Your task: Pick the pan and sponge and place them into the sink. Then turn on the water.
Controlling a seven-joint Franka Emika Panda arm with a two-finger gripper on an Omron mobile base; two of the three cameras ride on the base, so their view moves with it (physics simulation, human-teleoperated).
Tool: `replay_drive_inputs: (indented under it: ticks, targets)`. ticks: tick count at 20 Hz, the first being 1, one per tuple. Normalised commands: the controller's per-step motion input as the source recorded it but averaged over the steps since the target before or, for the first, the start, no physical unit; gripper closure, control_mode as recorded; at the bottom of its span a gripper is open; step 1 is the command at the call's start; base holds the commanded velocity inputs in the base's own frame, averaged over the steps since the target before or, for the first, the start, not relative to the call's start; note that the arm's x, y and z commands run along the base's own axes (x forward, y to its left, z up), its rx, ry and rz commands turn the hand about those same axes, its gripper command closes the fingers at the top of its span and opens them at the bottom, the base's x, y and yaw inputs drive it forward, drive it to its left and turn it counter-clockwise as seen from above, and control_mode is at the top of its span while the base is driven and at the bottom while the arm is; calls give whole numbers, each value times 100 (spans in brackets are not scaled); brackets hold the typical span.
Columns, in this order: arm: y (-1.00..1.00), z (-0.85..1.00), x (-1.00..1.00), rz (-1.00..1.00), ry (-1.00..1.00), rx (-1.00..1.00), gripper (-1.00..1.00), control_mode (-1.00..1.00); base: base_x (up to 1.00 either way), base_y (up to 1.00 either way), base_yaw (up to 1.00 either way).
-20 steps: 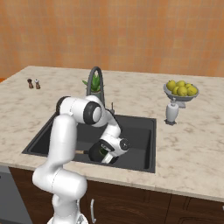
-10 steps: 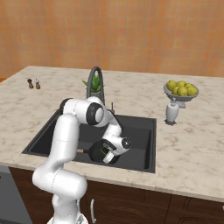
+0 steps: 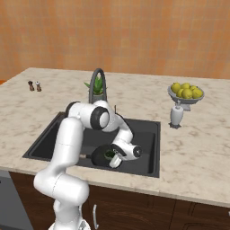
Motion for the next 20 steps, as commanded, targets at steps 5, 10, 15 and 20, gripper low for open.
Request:
replay_drive_inputs:
  ticks: [5, 10, 15, 20]
  targets:
    - [0, 76, 0, 6, -1, 10, -100, -100, 0, 0, 0]
    - [0, 100, -11, 5, -1, 8, -100, -100, 0, 0, 0]
    - [0, 94, -35, 0, -16, 15, -100, -100, 0, 0, 0]
    - [0, 90, -33, 0, -27, 24, -100, -100, 0, 0, 0]
